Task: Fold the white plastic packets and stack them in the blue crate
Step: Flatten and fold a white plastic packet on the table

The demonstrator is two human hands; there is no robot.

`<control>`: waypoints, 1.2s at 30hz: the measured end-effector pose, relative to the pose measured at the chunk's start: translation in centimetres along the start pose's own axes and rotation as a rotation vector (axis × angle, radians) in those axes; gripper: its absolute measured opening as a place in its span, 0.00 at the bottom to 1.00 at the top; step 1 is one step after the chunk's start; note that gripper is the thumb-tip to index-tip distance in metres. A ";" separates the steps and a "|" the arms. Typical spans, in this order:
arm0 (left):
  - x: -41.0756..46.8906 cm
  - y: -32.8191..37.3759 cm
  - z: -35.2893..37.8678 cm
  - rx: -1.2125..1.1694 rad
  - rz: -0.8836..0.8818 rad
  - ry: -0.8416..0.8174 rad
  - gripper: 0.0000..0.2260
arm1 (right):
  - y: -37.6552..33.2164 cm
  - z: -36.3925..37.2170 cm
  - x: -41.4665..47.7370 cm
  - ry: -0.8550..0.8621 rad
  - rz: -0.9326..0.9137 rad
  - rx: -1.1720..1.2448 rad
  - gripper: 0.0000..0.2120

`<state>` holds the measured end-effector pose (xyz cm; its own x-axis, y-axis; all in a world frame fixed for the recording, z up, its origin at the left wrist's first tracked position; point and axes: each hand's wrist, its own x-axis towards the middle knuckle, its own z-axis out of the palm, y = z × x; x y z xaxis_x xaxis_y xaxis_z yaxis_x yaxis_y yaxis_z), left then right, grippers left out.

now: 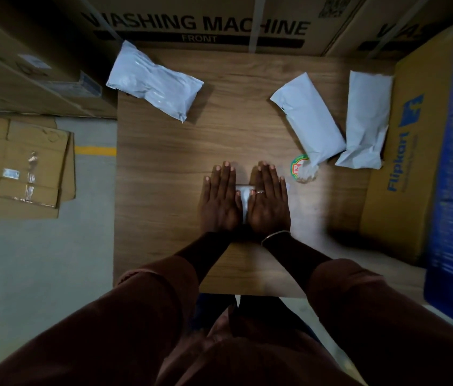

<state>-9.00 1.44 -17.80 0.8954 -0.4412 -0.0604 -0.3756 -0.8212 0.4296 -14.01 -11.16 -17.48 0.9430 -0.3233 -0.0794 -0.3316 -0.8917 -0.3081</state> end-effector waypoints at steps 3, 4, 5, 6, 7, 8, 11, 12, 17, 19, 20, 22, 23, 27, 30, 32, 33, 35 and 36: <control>0.0 0.1 0.3 0.044 -0.010 -0.028 0.25 | -0.3 0.2 0.2 0.011 0.006 -0.038 0.26; 0.0 0.1 0.5 0.054 -0.013 -0.035 0.25 | -0.3 0.2 0.2 0.017 0.006 -0.038 0.26; 0.0 0.1 0.5 0.059 -0.016 -0.044 0.25 | -0.4 0.3 0.2 0.022 0.004 -0.036 0.26; 0.0 0.1 0.6 0.063 -0.015 -0.049 0.25 | -0.3 0.3 0.2 0.024 0.002 -0.035 0.26; 0.0 0.1 0.6 0.064 -0.011 -0.051 0.25 | -0.2 0.4 0.2 0.020 0.000 -0.038 0.27; 0.0 0.1 0.6 0.061 -0.007 -0.046 0.25 | -0.2 0.4 0.3 0.011 -0.001 -0.040 0.28; -0.2 0.1 0.5 0.046 0.004 -0.031 0.25 | -0.1 0.5 0.2 -0.015 -0.001 -0.023 0.28; -0.2 0.1 0.5 0.047 0.010 -0.031 0.25 | -0.1 0.5 0.2 -0.019 -0.001 -0.021 0.28; -0.1 -0.2 0.7 0.047 0.021 -0.038 0.25 | -0.2 0.2 0.2 -0.039 0.007 -0.013 0.27; -0.1 -0.2 0.8 0.035 0.021 -0.044 0.25 | -0.2 0.2 0.3 -0.051 0.010 -0.018 0.27; -0.1 -0.2 0.8 0.039 0.021 -0.050 0.25 | -0.2 0.2 0.3 -0.060 0.015 -0.034 0.27; 0.0 -0.2 0.7 0.049 0.022 -0.052 0.25 | -0.3 0.3 0.3 -0.073 0.022 -0.065 0.27; 0.0 -0.1 0.7 0.050 0.020 -0.050 0.25 | -0.3 0.4 0.3 -0.076 0.022 -0.068 0.27; 0.0 -0.1 0.7 0.053 0.020 -0.055 0.25 | -0.1 0.6 0.5 -0.072 0.018 -0.068 0.28; 0.1 -0.2 0.8 0.040 0.022 -0.055 0.26 | 0.0 0.7 0.5 -0.058 0.017 -0.051 0.28; 0.1 -0.3 0.9 0.029 0.023 -0.045 0.25 | 0.1 0.6 0.5 -0.042 0.007 -0.027 0.27; 0.0 -0.3 0.9 0.023 0.026 -0.040 0.25 | 0.1 0.5 0.5 -0.039 0.001 -0.020 0.27; 0.0 -0.4 1.0 0.014 0.036 -0.033 0.25 | 0.0 0.4 0.4 -0.035 -0.002 -0.011 0.27; -0.1 -0.4 1.0 0.010 0.043 -0.026 0.25 | -0.1 0.4 0.3 -0.034 0.001 -0.003 0.27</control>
<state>-9.17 1.45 -18.90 0.8720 -0.4851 -0.0657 -0.4158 -0.8048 0.4235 -13.68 -11.08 -17.83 0.9431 -0.3131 -0.1116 -0.3324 -0.8923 -0.3055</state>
